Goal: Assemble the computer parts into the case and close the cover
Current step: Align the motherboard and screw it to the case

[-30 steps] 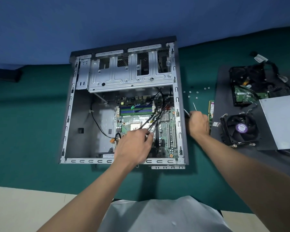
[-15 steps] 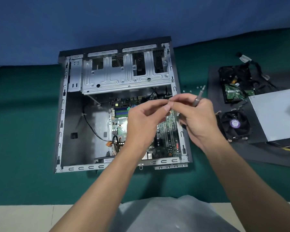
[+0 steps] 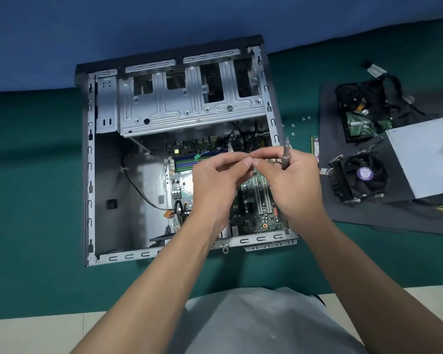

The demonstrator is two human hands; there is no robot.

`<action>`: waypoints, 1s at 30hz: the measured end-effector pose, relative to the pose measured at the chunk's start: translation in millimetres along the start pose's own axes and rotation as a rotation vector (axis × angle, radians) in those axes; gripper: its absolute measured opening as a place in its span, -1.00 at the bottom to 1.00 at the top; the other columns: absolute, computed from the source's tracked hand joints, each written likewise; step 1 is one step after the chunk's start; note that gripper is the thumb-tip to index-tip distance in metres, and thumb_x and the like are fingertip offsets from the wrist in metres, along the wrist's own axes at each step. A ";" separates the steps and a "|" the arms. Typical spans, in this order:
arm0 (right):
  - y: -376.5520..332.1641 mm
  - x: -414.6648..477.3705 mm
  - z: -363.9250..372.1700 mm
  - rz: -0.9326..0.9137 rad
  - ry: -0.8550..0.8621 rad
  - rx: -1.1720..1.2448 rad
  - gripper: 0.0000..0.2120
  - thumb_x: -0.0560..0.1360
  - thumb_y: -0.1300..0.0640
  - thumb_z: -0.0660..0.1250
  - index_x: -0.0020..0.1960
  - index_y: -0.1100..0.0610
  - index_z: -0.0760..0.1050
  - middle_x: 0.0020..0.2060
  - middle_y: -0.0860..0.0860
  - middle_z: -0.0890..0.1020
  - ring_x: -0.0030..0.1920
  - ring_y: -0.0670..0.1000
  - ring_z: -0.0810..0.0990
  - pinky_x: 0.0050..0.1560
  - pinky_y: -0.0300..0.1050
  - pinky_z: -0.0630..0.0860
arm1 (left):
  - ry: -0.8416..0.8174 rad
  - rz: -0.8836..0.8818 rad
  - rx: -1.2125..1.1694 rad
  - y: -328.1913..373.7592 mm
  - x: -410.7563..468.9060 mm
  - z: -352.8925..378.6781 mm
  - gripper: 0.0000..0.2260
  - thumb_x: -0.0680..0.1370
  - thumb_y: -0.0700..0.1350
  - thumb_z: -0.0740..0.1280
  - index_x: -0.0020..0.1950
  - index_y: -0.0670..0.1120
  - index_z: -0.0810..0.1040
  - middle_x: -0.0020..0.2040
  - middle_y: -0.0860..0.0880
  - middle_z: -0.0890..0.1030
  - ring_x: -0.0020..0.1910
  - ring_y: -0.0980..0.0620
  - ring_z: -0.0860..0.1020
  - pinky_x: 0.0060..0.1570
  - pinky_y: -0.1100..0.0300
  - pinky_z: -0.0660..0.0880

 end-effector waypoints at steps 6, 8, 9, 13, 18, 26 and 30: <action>-2.5 0.3 -3.4 -0.016 0.015 -0.175 -0.93 0.44 0.15 0.44 -0.12 -0.01 0.63 -0.47 -0.28 0.54 -0.46 -0.21 0.43 -0.42 -0.44 0.27 | 0.011 -0.022 -0.010 -7.1 2.9 1.8 -0.87 0.46 -0.36 0.43 -0.17 -0.15 0.68 -0.17 -0.15 0.69 -0.16 -0.06 0.65 -0.10 0.23 0.58; -2.3 1.3 -5.4 -0.004 0.021 -0.192 -0.92 0.46 0.14 0.42 -0.08 -0.02 0.61 -0.34 -0.21 0.62 -0.39 -0.24 0.49 -0.35 -0.43 0.32 | 0.015 0.034 0.082 -6.6 4.6 2.6 -0.85 0.47 -0.34 0.44 -0.18 -0.10 0.69 -0.19 -0.10 0.70 -0.18 -0.03 0.67 -0.11 0.22 0.59; -1.9 2.1 -6.5 -0.001 0.019 -0.194 -0.92 0.47 0.15 0.41 -0.07 -0.02 0.60 -0.33 -0.18 0.62 -0.41 -0.23 0.49 -0.37 -0.42 0.32 | 0.011 0.068 0.155 -5.9 5.8 2.5 -0.85 0.48 -0.32 0.44 -0.18 -0.08 0.69 -0.20 -0.07 0.71 -0.18 -0.03 0.67 -0.09 0.18 0.60; -0.4 4.8 -9.6 -0.012 -0.083 -0.230 -0.95 0.48 0.13 0.37 -0.09 0.03 0.60 -0.46 -0.19 0.56 -0.49 -0.19 0.44 -0.21 -0.27 0.36 | 0.011 0.152 0.392 -8.6 8.6 3.1 -0.86 0.50 -0.26 0.43 -0.17 -0.03 0.67 -0.22 -0.03 0.70 -0.15 -0.06 0.67 -0.01 0.01 0.62; 4.2 9.0 -26.3 -0.087 0.087 -0.229 -0.92 0.48 0.11 0.32 -0.15 0.07 0.58 -0.39 -0.06 0.63 -0.49 -0.14 0.45 -0.34 -0.18 0.37 | -0.066 0.157 0.659 -22.3 13.3 7.0 -0.81 0.54 -0.21 0.40 -0.19 0.07 0.60 -0.24 0.08 0.65 -0.24 0.11 0.60 -0.20 0.31 0.55; 38.0 5.6 -21.0 0.057 0.223 -0.344 -0.72 0.59 -0.09 0.17 -0.18 0.07 0.41 -0.36 -0.07 0.50 -0.30 -0.01 0.45 -0.24 -0.13 0.26 | -0.407 -0.040 0.985 -60.6 31.3 10.9 -0.94 0.51 -0.26 0.41 -0.11 -0.13 0.66 -0.19 0.07 0.64 -0.23 0.27 0.59 -0.11 0.38 0.55; 37.1 9.7 -21.2 0.044 0.243 -0.406 -0.71 0.59 -0.09 0.15 -0.20 0.06 0.40 -0.35 -0.03 0.53 -0.32 -0.02 0.45 -0.29 -0.13 0.21 | -0.700 -0.057 1.183 -80.4 35.8 23.4 -0.82 0.50 -0.35 0.39 -0.20 -0.09 0.62 -0.24 0.08 0.62 -0.34 0.26 0.61 -0.28 0.44 0.52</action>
Point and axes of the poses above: each hand's wrist, its own x-axis towards the middle knuckle, its own z-axis out of the palm, y = z × x, the point moved 4 cm from there along x, towards the middle knuckle
